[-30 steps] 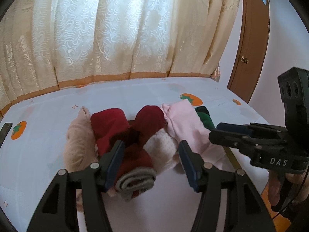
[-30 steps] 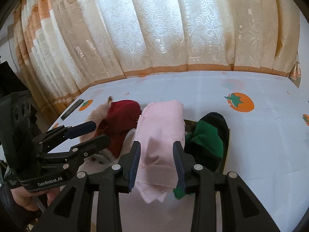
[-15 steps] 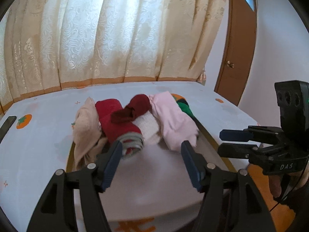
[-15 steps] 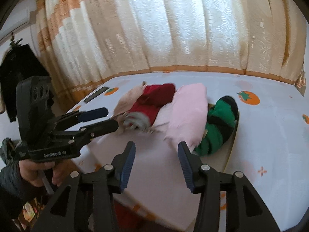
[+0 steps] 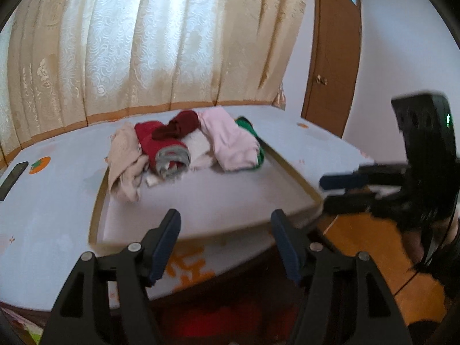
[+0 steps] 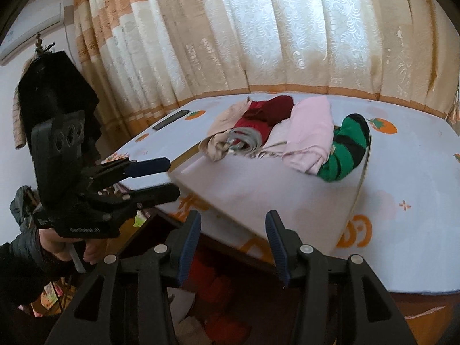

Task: Take underwear out of drawer
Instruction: 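Move both tools back down into the open drawer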

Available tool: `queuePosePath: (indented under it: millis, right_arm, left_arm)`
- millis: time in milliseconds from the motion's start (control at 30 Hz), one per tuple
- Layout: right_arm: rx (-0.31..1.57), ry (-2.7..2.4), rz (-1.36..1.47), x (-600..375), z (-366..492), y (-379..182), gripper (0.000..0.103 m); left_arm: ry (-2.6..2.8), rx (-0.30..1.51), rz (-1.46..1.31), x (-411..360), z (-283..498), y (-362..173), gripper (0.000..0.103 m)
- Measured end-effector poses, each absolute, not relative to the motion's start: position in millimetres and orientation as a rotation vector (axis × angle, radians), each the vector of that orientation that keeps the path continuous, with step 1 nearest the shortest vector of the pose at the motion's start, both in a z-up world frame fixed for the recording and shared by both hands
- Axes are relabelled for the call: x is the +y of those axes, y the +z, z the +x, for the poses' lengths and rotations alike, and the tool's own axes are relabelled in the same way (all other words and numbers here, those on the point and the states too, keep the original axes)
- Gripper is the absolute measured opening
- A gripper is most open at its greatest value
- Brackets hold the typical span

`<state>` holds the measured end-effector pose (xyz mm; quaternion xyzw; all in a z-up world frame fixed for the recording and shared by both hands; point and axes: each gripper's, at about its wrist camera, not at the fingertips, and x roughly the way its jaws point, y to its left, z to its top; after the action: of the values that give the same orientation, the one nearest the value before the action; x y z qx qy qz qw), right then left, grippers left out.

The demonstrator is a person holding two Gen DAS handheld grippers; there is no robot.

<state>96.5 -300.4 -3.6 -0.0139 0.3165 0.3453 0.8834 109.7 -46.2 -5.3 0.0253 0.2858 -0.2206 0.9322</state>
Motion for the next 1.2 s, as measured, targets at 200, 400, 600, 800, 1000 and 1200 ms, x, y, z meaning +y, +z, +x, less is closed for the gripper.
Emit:
queuePosePath:
  millis: [200, 400, 600, 800, 1000, 1200]
  right_arm:
    - [0.662, 0.746, -0.066, -303.3, 71.9, 2.9, 0.05]
    - [0.682, 0.773, -0.133, -301.5, 45.8, -0.4, 0.051]
    - [0.73, 0.777, -0.179, -302.9, 29.6, -12.7, 0.051]
    - [0.77, 0.763, -0.184, -308.1, 24.5, -15.7, 0.051]
    - [0.777, 0.759, -0.218, -318.3, 16.3, -9.0, 0.051]
    - [0.826, 0.739, -0.204, -318.9, 23.6, -33.4, 0.052]
  left_arm:
    - [-0.452, 0.614, 0.106, -44.2, 86.6, -28.9, 0.066]
    - [-0.458, 0.672, 0.114, -41.4, 75.0, -55.0, 0.066]
    - [-0.465, 0.74, 0.114, -37.8, 72.7, -78.0, 0.066]
    - [-0.476, 0.796, 0.144, -39.2, 72.4, -96.1, 0.066]
    - [-0.482, 0.834, 0.178, -41.8, 72.3, -106.5, 0.066]
    - [-0.458, 0.869, 0.181, -42.2, 76.3, -114.7, 0.066]
